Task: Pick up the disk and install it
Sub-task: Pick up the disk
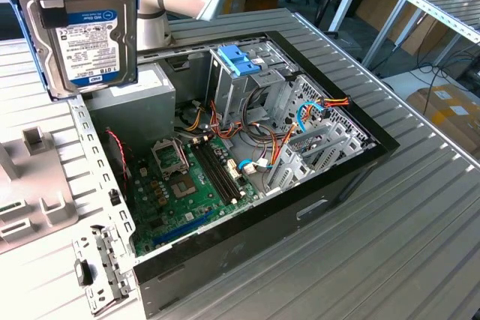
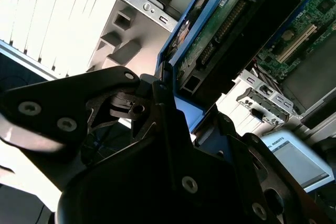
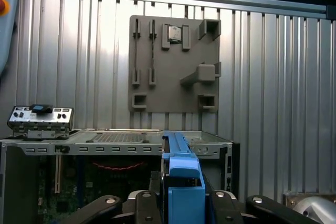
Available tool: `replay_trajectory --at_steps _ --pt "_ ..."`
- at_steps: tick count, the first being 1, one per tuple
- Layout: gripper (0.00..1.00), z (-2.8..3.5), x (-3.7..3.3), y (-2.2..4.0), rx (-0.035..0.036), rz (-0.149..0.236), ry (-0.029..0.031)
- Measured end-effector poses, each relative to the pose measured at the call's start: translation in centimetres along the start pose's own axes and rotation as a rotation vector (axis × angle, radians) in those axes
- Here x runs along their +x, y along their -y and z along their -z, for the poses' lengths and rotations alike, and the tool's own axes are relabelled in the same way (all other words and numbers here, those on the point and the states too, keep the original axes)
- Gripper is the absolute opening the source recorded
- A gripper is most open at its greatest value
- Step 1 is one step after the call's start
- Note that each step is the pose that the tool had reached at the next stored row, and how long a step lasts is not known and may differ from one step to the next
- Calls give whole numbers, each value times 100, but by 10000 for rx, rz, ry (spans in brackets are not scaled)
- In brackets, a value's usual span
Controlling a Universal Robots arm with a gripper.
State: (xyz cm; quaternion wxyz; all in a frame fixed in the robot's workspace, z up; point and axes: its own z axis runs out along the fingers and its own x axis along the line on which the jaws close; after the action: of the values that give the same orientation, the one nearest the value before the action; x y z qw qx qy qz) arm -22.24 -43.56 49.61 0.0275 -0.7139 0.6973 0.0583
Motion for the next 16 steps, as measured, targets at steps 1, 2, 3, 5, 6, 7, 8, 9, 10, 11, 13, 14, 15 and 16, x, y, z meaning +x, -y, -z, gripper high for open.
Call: replay_trajectory --at_steps 1,2,3,5,6,7,8,9,10,11,13,14,15,16 --pt "37 1 4 9 0 0 0" --pt "37 1 5 12 0 0 0" --pt "37 1 6 16 0 0 0" --pt "37 2 10 26 0 0 0" --pt "37 2 12 33 0 0 0" --pt "37 2 14 37 0 0 0" --pt "37 3 15 41 0 0 0" --pt "37 3 16 47 0 0 0" --pt "37 3 17 52 1 0 0" --pt "37 4 19 61 0 0 0" --pt "37 5 24 85 0 1 0" --pt "37 5 26 95 0 0 0" --pt "37 6 27 99 0 0 0" --pt "37 6 28 103 1 0 0"
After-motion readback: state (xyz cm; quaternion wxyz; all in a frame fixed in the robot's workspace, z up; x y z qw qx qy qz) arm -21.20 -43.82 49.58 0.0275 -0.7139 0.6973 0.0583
